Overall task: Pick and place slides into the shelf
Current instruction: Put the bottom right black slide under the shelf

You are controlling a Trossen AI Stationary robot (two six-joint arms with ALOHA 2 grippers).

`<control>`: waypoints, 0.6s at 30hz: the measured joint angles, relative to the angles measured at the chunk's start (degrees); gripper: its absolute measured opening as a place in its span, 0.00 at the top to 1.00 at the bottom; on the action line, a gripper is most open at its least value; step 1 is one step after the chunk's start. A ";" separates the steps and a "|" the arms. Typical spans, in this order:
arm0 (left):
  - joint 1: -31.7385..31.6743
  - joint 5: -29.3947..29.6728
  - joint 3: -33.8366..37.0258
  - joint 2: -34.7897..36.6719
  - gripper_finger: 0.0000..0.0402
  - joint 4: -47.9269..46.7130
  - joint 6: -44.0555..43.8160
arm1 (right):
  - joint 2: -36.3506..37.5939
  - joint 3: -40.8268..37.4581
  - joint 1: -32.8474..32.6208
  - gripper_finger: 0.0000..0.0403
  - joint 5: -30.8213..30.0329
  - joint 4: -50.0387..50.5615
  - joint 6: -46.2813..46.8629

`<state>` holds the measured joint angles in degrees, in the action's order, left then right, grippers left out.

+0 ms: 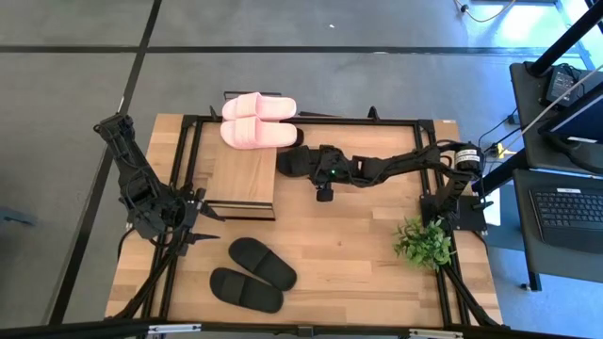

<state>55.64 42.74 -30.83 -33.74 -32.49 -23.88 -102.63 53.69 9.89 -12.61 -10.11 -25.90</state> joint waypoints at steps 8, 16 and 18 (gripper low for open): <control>0.00 0.00 0.00 0.02 0.46 0.09 0.00 | 0.01 0.00 -0.02 0.47 0.01 -1.00 -6.43; 0.00 0.01 0.00 0.01 0.46 0.09 -0.04 | 0.02 0.00 0.27 0.47 0.05 -1.72 -8.11; 0.00 0.00 0.00 0.02 0.46 0.09 -0.04 | 0.02 0.00 0.28 0.47 0.09 -2.59 -3.56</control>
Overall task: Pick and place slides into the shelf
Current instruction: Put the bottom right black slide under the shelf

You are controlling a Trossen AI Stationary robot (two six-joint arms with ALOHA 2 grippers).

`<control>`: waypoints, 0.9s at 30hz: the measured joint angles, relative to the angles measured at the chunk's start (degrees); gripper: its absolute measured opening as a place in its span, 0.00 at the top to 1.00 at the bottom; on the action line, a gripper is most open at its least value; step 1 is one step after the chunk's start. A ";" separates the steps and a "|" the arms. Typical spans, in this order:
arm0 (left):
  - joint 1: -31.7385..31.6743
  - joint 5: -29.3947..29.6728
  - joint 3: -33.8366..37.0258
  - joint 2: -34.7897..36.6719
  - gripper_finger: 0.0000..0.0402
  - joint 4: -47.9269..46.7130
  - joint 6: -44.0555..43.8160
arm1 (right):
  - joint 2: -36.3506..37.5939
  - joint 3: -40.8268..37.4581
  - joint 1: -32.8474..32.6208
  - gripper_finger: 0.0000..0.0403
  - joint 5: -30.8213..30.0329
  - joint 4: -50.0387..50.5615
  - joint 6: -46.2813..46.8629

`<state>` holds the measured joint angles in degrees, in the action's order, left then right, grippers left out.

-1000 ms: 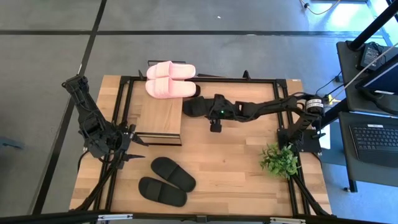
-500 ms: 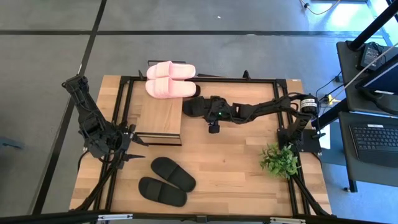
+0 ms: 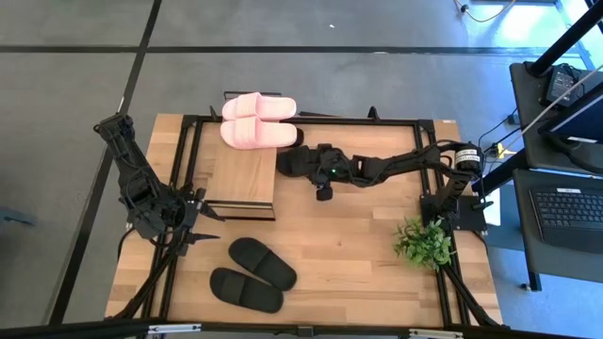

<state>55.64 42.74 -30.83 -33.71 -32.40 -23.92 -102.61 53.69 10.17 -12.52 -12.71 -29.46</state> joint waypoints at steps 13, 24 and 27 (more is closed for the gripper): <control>0.00 0.02 0.00 0.00 0.46 -0.04 0.44 | -2.67 0.71 -0.08 0.47 8.19 -6.89 15.99; 0.01 0.01 0.00 0.00 0.46 -0.06 0.41 | -13.48 19.67 -0.04 0.47 1.01 18.68 7.51; 0.02 -0.24 0.00 0.00 0.46 0.00 0.03 | -15.81 23.39 -0.09 0.47 -1.09 21.95 6.20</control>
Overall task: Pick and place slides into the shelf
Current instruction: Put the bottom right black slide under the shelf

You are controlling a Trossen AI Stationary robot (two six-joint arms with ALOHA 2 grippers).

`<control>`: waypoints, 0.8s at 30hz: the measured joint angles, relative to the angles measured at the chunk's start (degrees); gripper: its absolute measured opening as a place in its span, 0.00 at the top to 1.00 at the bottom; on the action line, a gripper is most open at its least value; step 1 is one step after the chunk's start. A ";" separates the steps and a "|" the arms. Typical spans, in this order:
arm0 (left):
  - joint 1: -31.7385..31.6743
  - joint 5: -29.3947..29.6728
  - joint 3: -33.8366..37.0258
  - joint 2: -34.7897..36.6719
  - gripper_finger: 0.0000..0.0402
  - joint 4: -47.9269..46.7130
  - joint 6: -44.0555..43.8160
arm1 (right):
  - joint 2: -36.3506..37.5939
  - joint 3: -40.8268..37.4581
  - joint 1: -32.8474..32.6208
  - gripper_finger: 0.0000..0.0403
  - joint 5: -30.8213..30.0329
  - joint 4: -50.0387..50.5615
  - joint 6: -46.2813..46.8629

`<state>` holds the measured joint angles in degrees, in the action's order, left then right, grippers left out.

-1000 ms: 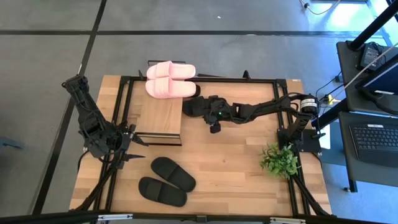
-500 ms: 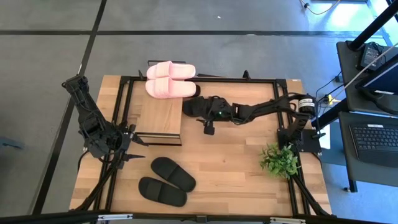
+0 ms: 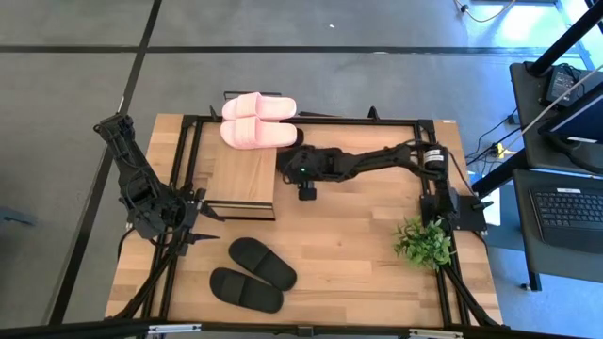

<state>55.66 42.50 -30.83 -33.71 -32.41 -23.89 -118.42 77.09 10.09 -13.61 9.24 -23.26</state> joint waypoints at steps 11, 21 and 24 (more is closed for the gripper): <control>-0.01 -0.07 0.00 0.00 0.46 0.07 -0.10 | -2.15 3.73 0.37 0.47 -4.39 0.04 0.56; 0.00 -0.09 0.00 -0.02 0.46 0.07 -0.10 | 1.44 3.73 -2.37 0.47 -4.39 3.24 3.24; -0.02 -0.09 0.00 0.00 0.46 0.07 -0.12 | 4.98 3.73 -3.04 0.47 -3.50 10.99 6.41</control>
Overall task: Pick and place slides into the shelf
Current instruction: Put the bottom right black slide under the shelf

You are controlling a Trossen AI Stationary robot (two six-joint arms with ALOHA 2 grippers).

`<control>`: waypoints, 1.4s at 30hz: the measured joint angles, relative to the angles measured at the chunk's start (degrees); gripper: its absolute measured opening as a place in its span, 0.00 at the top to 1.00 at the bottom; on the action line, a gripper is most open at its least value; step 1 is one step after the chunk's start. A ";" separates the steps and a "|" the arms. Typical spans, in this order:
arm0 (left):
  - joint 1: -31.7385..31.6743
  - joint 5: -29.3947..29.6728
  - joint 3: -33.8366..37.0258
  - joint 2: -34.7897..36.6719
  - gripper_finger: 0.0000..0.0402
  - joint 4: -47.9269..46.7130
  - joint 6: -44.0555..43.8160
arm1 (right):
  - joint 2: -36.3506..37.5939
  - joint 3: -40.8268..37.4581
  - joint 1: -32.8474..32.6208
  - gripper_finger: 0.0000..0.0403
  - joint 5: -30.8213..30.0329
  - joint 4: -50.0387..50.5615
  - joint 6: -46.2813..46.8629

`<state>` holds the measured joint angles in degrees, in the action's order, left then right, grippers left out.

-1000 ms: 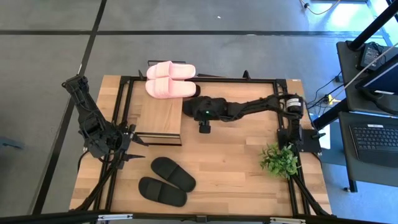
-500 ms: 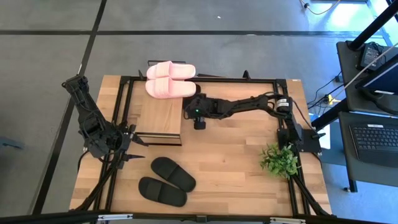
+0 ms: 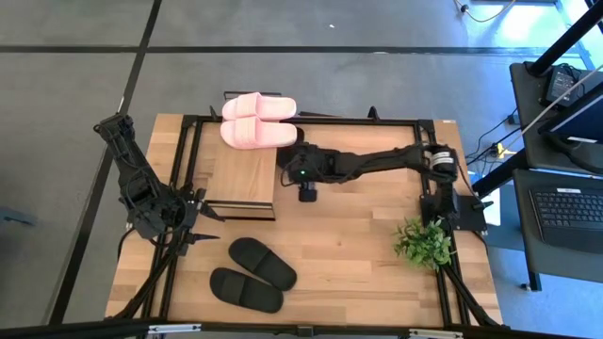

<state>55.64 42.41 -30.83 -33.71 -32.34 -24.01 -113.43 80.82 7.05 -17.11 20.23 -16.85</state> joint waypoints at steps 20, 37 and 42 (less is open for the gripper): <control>0.02 -0.13 0.00 0.00 0.46 0.00 0.07 | 4.50 -0.04 16.15 0.47 10.50 34.93 2.75; 0.02 0.08 0.00 -0.01 0.46 -0.02 0.13 | 1.95 -0.02 22.14 0.47 13.02 31.59 -4.75; 0.02 0.07 0.00 -0.02 0.46 -0.02 0.12 | -0.10 0.00 21.94 0.47 13.82 31.90 -5.52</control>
<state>55.66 42.48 -30.83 -33.74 -32.36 -23.89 -113.53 80.82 28.99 -3.29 52.14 -22.37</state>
